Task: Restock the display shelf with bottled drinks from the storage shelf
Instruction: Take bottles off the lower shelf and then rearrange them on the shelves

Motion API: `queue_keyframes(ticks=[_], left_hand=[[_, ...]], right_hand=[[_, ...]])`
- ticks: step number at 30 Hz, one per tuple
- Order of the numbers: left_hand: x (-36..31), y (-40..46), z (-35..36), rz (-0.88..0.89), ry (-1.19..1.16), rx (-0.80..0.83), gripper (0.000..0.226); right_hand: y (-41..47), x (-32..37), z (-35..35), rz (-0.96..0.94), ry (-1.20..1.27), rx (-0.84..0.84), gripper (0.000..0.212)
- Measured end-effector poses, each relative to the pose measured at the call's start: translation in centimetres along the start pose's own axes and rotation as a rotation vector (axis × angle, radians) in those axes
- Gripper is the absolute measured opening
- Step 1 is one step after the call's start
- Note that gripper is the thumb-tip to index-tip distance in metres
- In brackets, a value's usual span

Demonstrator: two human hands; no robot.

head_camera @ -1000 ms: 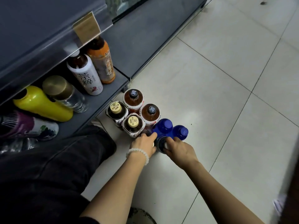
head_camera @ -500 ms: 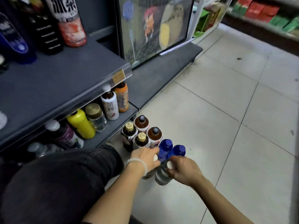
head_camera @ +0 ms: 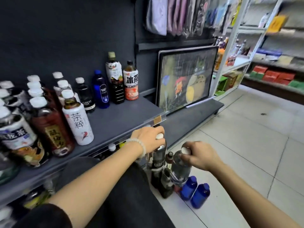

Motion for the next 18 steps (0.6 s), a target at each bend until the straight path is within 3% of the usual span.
queue_keyframes(ticks=[7,12,18], left_hand=[[5.0,0.8,-9.7,-0.093,0.051,-0.090,0.012],[8.3,1.9,-14.7,-0.147,0.036,-0.070,0.002],[11.5,4.0,-20.3,-0.205,0.128,-0.091,0.009]], right_hand=[[7.0,4.2,-5.9,-0.086,0.010,-0.121,0.028],[12.8,7.9,-8.9,-0.150,0.005,-0.119,0.029],[19.0,11.6,-10.4,-0.214,0.037,-0.120,0.023]])
Point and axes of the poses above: each hand's wrist, its own y-axis towards the middle knuckle, its own z-axis out of the palm, x = y × z, the point moved 8 cm from there along y, towards the middle knuckle, and after that the axes turned 8 degrees about -z, right-handed, at the moved point
